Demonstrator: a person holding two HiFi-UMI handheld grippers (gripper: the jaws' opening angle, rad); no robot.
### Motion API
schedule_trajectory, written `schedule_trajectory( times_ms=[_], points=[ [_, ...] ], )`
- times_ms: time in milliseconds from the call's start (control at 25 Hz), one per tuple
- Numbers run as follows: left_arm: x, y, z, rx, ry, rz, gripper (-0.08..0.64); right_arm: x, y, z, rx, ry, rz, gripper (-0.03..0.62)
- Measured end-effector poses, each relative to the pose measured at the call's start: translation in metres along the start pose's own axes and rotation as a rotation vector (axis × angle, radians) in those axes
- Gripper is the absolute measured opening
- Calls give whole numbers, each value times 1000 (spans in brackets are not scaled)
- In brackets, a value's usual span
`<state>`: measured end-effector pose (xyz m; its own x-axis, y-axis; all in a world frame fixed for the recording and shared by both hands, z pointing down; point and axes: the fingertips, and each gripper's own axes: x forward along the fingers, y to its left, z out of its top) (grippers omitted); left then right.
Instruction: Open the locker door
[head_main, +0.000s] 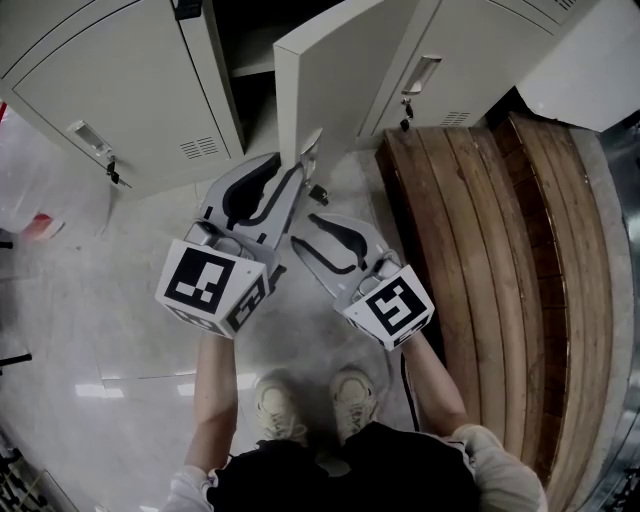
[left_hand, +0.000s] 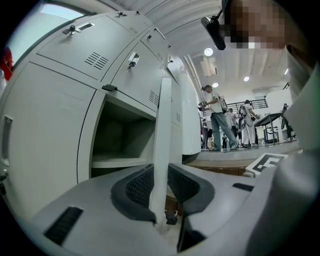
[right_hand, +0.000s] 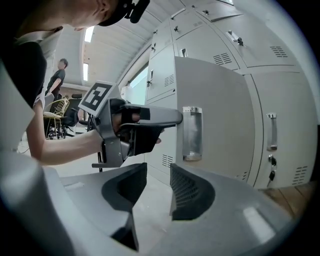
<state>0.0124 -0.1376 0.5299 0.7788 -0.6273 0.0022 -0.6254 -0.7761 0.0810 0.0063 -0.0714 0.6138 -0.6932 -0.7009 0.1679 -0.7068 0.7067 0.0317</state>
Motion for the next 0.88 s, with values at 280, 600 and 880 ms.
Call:
schedule_trajectory(
  times_ms=[280,600,880],
  points=[
    [1,-17,-2,25,11,-7,91,-34,-10,6,-12,0,-50,130],
    [3,-29,-4,21,13,-19,91,-74,-22,7,-13,17,-128,129],
    [7,-56,-7,19,22,-93,91,-93,-27,17,-30,6,-162,129]
  ],
)
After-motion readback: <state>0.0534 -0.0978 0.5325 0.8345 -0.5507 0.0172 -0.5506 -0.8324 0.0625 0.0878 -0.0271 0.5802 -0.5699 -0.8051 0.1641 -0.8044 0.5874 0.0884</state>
